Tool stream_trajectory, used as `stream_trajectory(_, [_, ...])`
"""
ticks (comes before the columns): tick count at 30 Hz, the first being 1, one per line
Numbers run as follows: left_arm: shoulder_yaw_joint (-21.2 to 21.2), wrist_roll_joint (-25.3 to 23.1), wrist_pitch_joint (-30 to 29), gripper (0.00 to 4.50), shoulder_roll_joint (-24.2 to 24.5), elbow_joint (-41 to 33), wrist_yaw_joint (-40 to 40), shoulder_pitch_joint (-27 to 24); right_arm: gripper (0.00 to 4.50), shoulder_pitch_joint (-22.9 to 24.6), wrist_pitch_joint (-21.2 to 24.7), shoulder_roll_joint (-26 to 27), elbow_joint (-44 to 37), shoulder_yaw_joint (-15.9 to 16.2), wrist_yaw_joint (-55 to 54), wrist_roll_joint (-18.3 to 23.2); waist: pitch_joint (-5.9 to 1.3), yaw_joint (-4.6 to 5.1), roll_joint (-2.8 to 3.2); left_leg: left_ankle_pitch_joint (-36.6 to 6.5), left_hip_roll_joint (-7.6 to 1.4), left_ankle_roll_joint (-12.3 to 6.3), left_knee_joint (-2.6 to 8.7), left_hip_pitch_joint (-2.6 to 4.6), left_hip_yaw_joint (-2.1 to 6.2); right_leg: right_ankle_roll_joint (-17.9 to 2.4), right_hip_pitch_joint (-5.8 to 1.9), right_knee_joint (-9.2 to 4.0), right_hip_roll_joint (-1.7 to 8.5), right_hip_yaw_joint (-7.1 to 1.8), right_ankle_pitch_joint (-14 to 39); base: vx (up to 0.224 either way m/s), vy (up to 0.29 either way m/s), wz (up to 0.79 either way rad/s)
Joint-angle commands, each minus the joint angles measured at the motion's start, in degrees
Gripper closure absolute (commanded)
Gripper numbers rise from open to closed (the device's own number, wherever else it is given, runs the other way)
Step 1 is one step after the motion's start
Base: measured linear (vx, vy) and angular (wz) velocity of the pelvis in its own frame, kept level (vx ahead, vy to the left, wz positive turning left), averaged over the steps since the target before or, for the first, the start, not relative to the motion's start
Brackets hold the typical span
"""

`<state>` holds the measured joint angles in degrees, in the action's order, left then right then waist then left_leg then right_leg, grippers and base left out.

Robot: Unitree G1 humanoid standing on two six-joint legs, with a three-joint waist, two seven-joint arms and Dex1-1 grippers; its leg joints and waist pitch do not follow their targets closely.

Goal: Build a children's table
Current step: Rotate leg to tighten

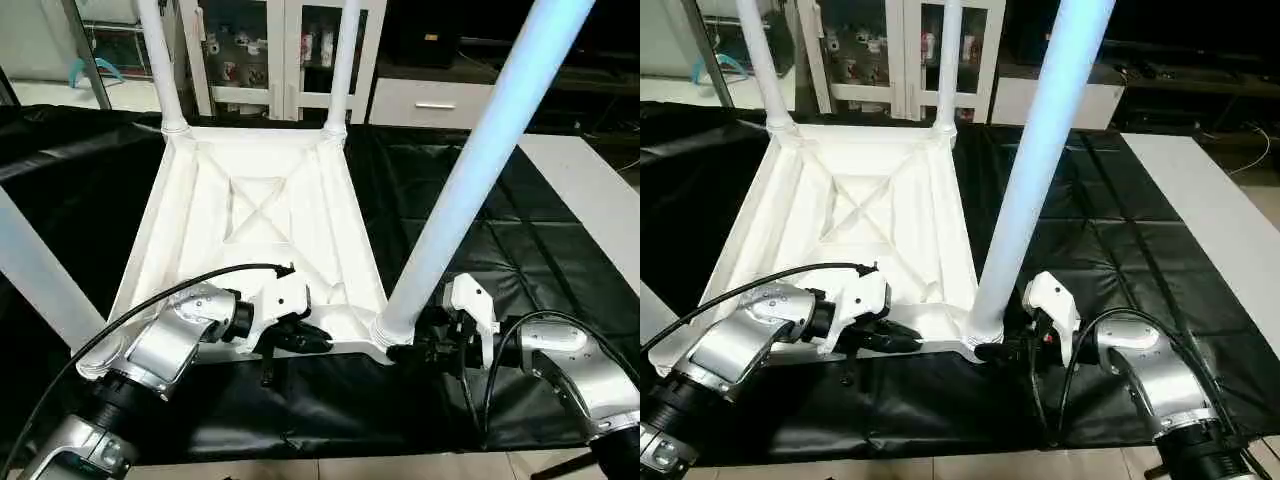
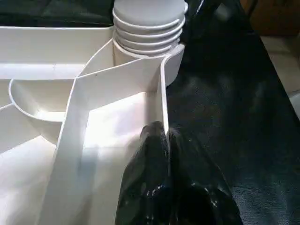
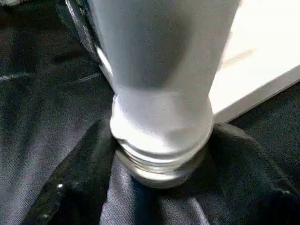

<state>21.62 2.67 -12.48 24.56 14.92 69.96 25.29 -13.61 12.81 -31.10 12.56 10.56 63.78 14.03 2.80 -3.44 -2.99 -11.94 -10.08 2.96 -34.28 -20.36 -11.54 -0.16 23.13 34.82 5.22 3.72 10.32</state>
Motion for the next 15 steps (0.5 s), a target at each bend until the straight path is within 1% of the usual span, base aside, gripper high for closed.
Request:
stream_trajectory(1, [2.0, 0.8, 0.7, 4.50, -0.5, -0.4, 2.7, 0.3, 1.72, 0.1, 0.5, 0.1, -0.8, -1.0, 1.0, 1.9, -3.12, 0.13, -0.26, -10.6, -3.64, -2.95, 4.25, 0.43, 1.53, -13.5, -2.51, -4.06, 3.63, -2.96, 13.0, 0.000, 0.000, 0.00])
stream_trajectory(2, [2.0, 0.8, 0.7, 4.50, -0.5, -0.5, 2.7, 0.3, 1.85, 0.1, 0.7, 0.2, -1.1, -1.2, 1.3, 2.4, -3.10, 0.11, -0.24, -11.0, -3.65, -2.79, 4.26, 0.45, 1.54, -13.4, -2.46, -4.09, 3.66, -2.96, 13.4, 0.000, 0.000, 0.00])
stream_trajectory(5, [2.0, 0.9, 0.7, 4.50, -0.4, -0.5, 2.9, 0.2, 1.87, 0.1, 0.9, 0.4, -1.2, -1.3, 1.7, 2.9, -3.12, 0.08, -0.13, -11.2, -3.63, -2.52, 4.28, 0.46, 1.58, -13.3, -2.43, -4.08, 3.64, -2.96, 13.5, 0.000, 0.000, 0.00])
stream_trajectory(10, [1.9, 0.9, 0.7, 4.50, -0.3, -0.3, 2.9, 0.3, 1.87, -0.2, 0.7, 1.0, -1.0, -1.4, 1.5, 3.0, -3.18, 0.10, -0.16, -11.0, -3.59, -2.55, 4.23, 0.41, 1.58, -13.4, -2.49, -3.98, 3.65, -2.95, 12.8, 0.000, 0.000, 0.00])
stream_trajectory(13, [1.9, 0.5, 0.9, 4.50, -0.6, 0.1, 2.3, 0.4, 1.87, -0.3, -0.6, 1.9, 0.1, -1.6, 0.2, 2.1, -3.19, 0.11, -0.09, -11.0, -3.60, -2.48, 4.22, 0.40, 1.60, -13.5, -2.47, -3.97, 3.66, -2.96, 12.8, 0.000, 0.000, 0.00])
stream_trajectory(15, [1.9, -0.1, 1.0, 4.50, -1.5, 0.9, 0.8, 0.5, 1.88, -0.9, -3.2, 3.7, 2.5, -2.5, -3.3, 0.9, -3.10, 0.24, 0.00, -12.0, -3.55, -2.05, 4.25, 0.33, 1.59, -13.4, -2.32, -4.17, 3.77, -2.96, 14.2, 0.000, 0.000, 0.00])
